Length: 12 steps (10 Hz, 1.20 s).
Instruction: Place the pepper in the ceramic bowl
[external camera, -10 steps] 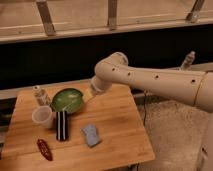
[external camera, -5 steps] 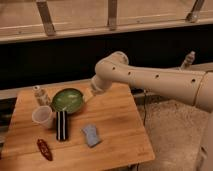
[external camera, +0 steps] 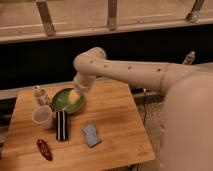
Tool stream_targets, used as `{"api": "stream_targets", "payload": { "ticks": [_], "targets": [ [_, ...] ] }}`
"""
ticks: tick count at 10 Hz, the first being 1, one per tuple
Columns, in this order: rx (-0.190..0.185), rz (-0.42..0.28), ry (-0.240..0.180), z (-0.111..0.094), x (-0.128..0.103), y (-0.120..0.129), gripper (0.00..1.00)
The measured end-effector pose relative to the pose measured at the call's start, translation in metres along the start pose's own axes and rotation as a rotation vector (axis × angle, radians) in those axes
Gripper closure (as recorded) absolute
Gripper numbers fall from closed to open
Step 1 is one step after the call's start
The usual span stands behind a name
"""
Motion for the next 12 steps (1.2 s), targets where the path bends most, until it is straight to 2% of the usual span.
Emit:
{"api": "stream_targets", "payload": {
  "ticks": [1,7,10,12],
  "targets": [
    [-0.012,-0.048,0.026,0.01,-0.01,0.02,0.38],
    [-0.015,-0.077,0.05,0.015,-0.012,0.024,0.38],
    [-0.041,-0.09,0.06,0.029,0.003,0.059,0.38],
    [-0.071,-0.09,0.058,0.046,0.025,0.105,0.38]
  ]
}}
